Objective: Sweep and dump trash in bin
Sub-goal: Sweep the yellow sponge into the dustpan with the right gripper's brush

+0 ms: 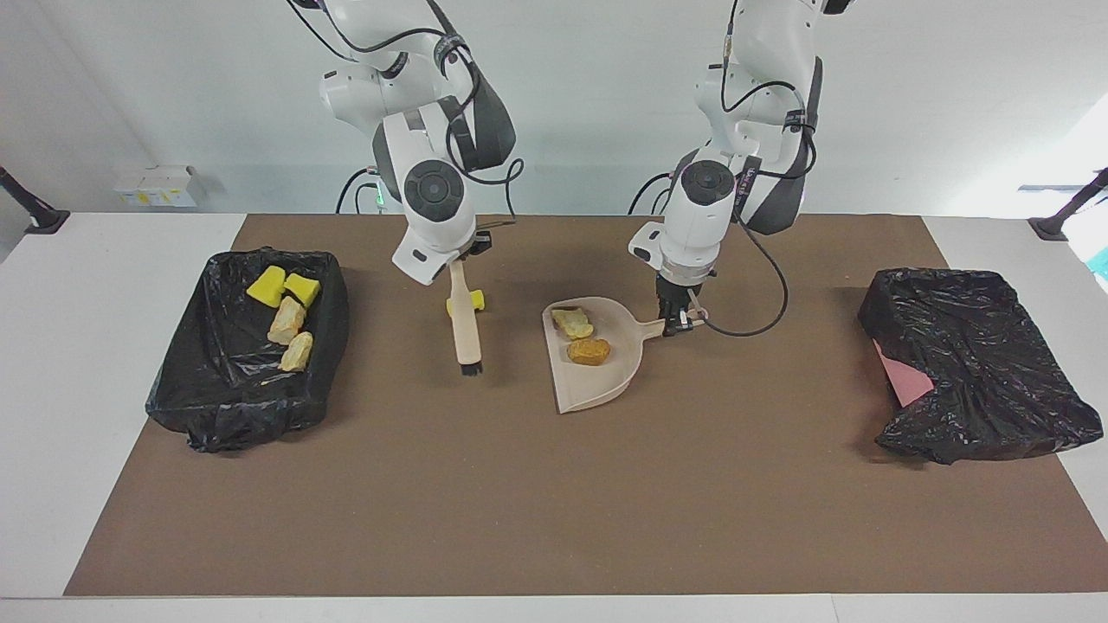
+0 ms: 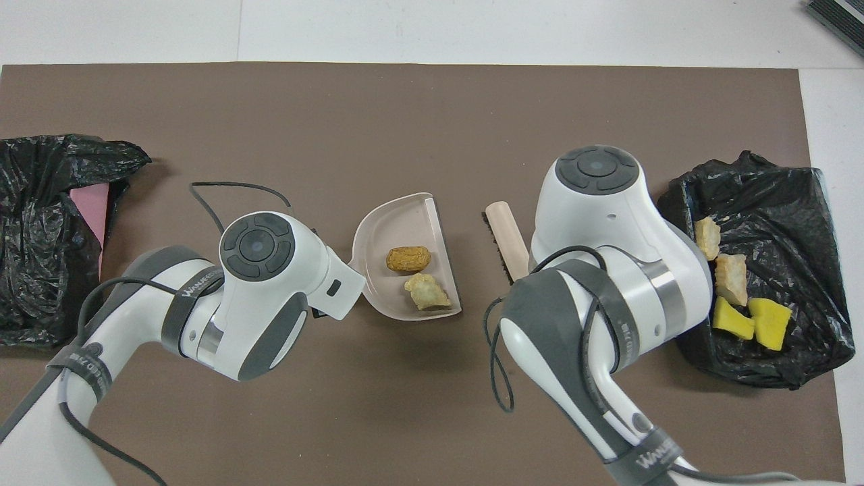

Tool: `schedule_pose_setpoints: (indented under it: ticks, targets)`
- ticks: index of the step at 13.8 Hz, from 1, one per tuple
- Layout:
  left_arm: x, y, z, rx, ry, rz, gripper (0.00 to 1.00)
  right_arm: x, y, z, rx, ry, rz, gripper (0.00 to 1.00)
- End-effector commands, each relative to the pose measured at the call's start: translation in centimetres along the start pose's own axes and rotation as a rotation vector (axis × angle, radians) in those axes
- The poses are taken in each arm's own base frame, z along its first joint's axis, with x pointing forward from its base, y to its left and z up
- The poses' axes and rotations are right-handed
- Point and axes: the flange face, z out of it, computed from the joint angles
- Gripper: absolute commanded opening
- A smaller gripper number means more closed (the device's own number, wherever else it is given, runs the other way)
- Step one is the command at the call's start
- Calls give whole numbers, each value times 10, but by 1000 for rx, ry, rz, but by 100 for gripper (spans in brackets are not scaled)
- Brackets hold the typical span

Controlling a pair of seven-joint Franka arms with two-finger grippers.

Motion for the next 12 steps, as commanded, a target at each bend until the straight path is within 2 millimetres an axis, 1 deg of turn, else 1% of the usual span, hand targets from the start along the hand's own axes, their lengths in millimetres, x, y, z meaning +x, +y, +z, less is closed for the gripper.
schedule_pose_setpoints:
  ticks: [1, 3, 4, 5, 6, 7, 9, 10, 12]
  targets:
    - [14, 18, -3, -11, -38, 71, 0, -26, 20, 34, -35, 32, 130, 0]
    - [29, 34, -4, -30, -55, 94, 0, -42, 27, 63, -32, 60, 209, 0]
    - [32, 38, -4, -30, -57, 78, 0, -48, 34, 75, -26, 72, 221, 0]
    - [43, 48, -6, -25, -61, 61, 0, -54, 38, 85, -22, 81, 224, 0]
    - [49, 56, -10, -11, -78, 56, 0, -58, 33, 93, -29, 78, 215, 0]
    - [50, 59, -9, 0, -96, 44, 0, -60, 27, 97, -30, 70, 197, 0]
    - [59, 82, -7, 4, -102, 48, 0, -58, 21, 106, -28, 57, 151, 0]
    - [58, 87, -7, 6, -104, 28, 0, -55, 5, 112, -19, 61, 102, 0]
    - [63, 102, -5, 10, -106, 11, 0, -51, -28, 121, 24, 73, 55, 0]
